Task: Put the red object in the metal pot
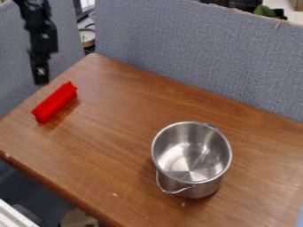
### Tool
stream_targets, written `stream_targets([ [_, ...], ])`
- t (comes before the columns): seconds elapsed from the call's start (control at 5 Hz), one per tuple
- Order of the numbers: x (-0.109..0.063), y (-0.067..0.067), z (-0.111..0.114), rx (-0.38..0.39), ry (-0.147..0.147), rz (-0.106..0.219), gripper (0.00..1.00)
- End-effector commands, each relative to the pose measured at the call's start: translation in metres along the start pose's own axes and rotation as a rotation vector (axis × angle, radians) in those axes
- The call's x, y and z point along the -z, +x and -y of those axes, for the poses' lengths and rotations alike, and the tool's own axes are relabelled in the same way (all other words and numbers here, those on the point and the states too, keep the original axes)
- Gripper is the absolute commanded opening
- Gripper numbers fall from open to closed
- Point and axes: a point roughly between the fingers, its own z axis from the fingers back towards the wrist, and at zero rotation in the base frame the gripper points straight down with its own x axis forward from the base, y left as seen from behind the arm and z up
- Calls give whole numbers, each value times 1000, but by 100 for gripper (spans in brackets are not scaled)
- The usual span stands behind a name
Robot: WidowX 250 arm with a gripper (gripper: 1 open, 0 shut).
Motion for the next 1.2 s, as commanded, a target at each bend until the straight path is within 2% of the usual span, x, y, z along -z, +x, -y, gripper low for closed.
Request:
stream_targets([
  [0.0,-71,-19,8,-3,30,8,100],
  [0.2,-41,-21,18,105,30,41,100],
  [0.4,-12,-22,38,213,73,77,100],
  [1.0,39,-32,30,-96,-44,154,100],
])
